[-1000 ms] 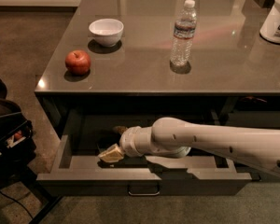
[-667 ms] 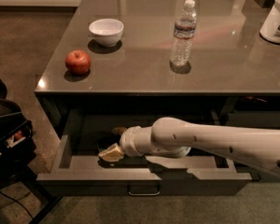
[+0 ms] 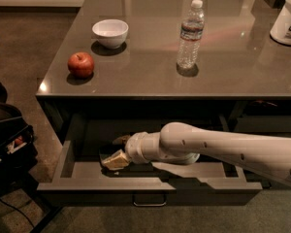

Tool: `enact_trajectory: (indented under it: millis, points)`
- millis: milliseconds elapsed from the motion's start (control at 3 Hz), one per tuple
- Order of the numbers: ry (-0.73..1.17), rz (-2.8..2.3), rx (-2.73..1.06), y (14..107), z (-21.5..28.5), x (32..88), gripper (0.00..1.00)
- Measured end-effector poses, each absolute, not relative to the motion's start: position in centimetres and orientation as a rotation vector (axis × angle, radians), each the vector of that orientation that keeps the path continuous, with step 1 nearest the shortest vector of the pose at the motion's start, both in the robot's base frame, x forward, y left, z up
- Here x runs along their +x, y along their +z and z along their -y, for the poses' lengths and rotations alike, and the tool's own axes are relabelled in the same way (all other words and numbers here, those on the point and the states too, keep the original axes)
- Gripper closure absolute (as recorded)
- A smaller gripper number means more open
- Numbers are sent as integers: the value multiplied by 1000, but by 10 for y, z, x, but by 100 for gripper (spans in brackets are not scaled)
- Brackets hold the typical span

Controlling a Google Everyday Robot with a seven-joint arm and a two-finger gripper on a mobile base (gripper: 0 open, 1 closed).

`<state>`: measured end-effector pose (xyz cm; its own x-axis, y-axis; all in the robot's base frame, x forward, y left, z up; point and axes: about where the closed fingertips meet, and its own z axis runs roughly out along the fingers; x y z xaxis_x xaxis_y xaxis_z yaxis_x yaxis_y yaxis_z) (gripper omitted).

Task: Pick sponge from top drawer and place on counter

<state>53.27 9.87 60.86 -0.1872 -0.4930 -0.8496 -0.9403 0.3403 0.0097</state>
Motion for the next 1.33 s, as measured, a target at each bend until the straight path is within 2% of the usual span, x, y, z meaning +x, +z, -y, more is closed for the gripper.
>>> enact_trajectory:
  millis: [333,667,1000,1333]
  points:
    - [826,-1812,-1204,615,-86,513,100]
    - [905,-1809,-1127,653,-47,480,100]
    - [830,-1809,-1070,715,8,454,100]
    - [624,-1788,-1080,791,67,452,100]
